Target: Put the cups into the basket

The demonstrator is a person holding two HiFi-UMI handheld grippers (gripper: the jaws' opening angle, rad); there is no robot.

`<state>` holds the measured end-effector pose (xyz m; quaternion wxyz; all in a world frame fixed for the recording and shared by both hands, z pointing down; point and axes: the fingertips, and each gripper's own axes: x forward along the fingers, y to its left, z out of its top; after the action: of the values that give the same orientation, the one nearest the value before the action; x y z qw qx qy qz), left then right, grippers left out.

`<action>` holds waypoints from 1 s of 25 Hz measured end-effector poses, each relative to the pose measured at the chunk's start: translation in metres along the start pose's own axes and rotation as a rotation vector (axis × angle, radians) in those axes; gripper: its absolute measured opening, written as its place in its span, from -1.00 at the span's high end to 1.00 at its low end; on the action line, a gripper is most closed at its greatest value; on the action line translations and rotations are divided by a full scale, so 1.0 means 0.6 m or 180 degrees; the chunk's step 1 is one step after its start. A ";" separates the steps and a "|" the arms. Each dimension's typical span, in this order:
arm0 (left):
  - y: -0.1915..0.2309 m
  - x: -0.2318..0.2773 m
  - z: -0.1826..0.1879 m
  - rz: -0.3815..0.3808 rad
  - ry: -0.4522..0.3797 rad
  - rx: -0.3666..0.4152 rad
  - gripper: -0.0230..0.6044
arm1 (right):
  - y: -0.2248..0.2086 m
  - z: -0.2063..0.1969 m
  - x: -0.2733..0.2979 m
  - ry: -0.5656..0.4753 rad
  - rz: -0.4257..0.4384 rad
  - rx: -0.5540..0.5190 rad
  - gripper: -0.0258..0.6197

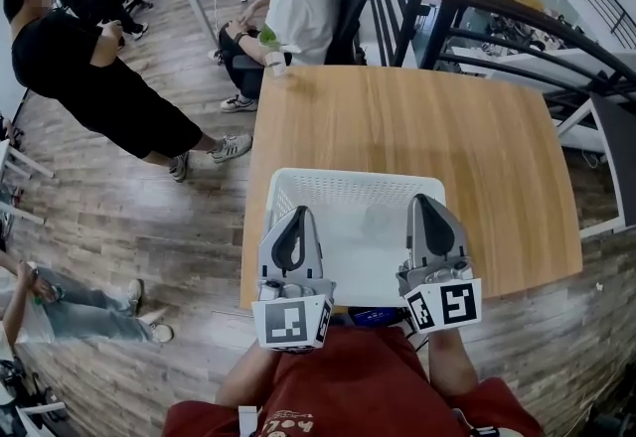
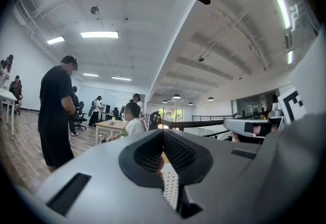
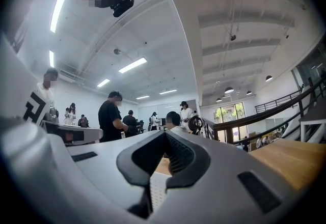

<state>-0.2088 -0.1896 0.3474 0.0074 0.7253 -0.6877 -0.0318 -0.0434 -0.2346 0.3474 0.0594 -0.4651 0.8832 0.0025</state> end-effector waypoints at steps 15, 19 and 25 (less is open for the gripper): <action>-0.004 0.016 0.003 -0.0055 -0.0019 -0.0085 0.90 | -0.003 0.005 0.000 0.0048 0.0068 -0.0126 0.91; -0.010 0.016 0.003 -0.0076 -0.0014 -0.0099 0.90 | -0.005 0.008 -0.001 0.0061 0.0079 -0.0138 0.91; -0.016 0.017 0.003 -0.0108 -0.0014 -0.0099 0.90 | -0.004 0.008 -0.002 0.0075 0.0092 -0.0149 0.91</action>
<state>-0.1986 -0.1990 0.3444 0.0166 0.7366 -0.6747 -0.0443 -0.0402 -0.2347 0.3426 0.0380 -0.4536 0.8902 0.0185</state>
